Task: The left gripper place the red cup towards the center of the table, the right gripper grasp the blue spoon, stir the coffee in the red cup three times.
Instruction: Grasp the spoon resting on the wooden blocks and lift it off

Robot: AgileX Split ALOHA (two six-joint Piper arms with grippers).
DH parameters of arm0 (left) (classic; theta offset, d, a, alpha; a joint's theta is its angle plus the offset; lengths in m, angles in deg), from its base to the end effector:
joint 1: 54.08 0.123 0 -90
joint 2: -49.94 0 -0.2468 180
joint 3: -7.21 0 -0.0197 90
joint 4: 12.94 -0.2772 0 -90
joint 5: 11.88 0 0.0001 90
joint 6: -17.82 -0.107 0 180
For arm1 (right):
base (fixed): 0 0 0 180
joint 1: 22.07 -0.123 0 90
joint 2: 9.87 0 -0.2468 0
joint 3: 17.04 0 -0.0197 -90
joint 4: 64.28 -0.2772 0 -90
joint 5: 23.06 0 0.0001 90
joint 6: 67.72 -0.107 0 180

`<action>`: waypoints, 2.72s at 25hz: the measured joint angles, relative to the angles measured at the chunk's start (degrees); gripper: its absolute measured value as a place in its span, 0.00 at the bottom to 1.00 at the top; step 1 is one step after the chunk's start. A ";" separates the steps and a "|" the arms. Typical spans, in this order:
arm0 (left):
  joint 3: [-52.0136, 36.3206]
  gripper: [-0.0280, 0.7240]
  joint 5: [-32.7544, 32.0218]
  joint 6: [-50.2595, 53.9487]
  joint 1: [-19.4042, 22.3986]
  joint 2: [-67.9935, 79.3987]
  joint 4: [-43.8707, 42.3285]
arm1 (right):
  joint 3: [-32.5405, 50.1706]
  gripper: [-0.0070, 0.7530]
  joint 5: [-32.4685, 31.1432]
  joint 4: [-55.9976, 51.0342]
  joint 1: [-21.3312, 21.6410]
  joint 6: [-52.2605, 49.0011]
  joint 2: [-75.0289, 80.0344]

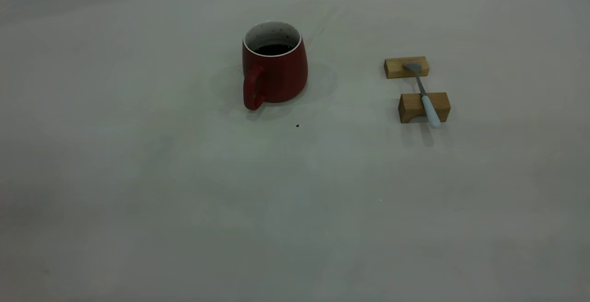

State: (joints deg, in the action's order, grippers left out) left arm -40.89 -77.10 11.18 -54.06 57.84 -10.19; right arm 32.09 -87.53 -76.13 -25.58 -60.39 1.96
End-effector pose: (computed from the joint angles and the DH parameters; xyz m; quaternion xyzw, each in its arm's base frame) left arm 0.0657 -0.0046 0.2728 0.0522 0.8695 0.0046 0.4912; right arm 0.0760 0.0245 0.2651 -0.0866 0.8797 0.0879 0.4592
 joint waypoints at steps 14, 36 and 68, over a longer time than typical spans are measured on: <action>0.00 0.77 0.00 0.12 0.00 0.00 0.00 | -3.91 0.75 23.03 -11.67 0.00 14.07 48.44; 0.00 0.77 0.00 0.07 0.00 0.00 0.00 | -30.81 0.77 32.85 -27.07 -7.96 22.29 105.71; 0.00 0.77 0.00 0.12 0.00 0.00 0.00 | -51.42 0.77 27.24 -4.73 -11.41 -0.36 131.31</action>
State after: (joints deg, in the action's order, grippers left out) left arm -40.89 -77.10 11.30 -54.06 57.84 -10.19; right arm -19.33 -60.29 -80.86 -36.99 -60.75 133.27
